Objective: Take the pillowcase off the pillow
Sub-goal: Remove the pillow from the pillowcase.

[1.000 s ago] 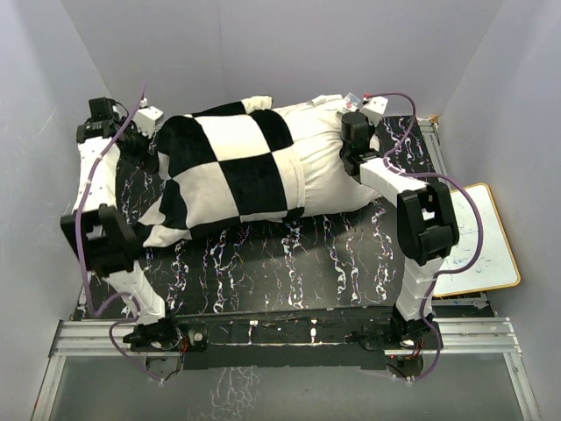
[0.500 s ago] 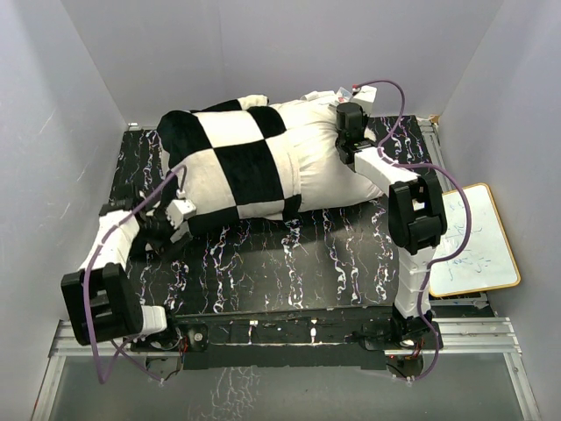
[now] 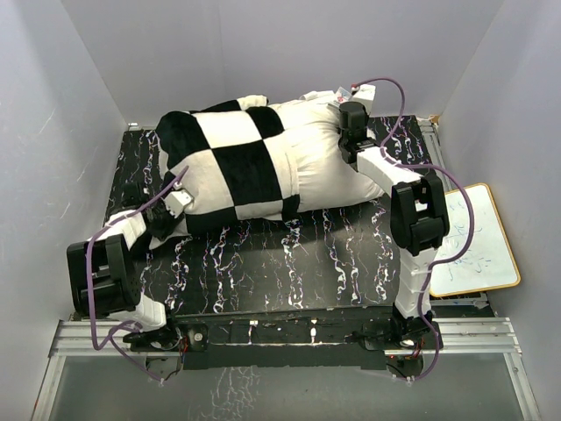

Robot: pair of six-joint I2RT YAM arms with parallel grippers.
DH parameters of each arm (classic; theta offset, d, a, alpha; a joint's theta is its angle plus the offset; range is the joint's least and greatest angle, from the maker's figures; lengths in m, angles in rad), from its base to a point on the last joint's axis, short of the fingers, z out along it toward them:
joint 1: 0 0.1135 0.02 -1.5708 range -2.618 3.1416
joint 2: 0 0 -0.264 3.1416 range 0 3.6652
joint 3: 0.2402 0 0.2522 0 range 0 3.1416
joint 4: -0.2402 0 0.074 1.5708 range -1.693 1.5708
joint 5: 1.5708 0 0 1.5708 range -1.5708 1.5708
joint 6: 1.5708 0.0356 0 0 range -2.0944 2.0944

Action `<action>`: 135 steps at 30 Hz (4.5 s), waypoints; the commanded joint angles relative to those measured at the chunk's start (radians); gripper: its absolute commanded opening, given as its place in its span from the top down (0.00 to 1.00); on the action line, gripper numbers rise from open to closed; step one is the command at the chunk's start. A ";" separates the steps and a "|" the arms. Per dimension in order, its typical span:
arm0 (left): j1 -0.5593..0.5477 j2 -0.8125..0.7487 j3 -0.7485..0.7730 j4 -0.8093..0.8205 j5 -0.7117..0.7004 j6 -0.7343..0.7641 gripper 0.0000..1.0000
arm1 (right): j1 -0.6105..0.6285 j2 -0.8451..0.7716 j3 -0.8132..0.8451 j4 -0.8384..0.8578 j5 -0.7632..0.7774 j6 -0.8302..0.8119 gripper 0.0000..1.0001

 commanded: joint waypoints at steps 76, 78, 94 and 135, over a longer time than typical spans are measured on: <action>-0.188 0.305 0.993 -1.199 0.266 0.155 0.59 | 0.387 -0.658 -0.920 1.187 -0.056 -0.839 0.92; -0.186 0.233 0.899 -1.188 0.217 0.148 0.84 | 0.342 -0.660 -0.934 1.168 0.004 -0.732 0.92; 0.208 0.039 0.829 -0.948 0.078 0.084 1.00 | 0.142 -0.782 -1.130 0.997 0.183 -0.145 0.92; -0.624 0.199 1.046 -0.436 -0.462 -0.437 0.10 | 0.382 -0.784 -1.150 1.227 -0.034 -0.614 0.92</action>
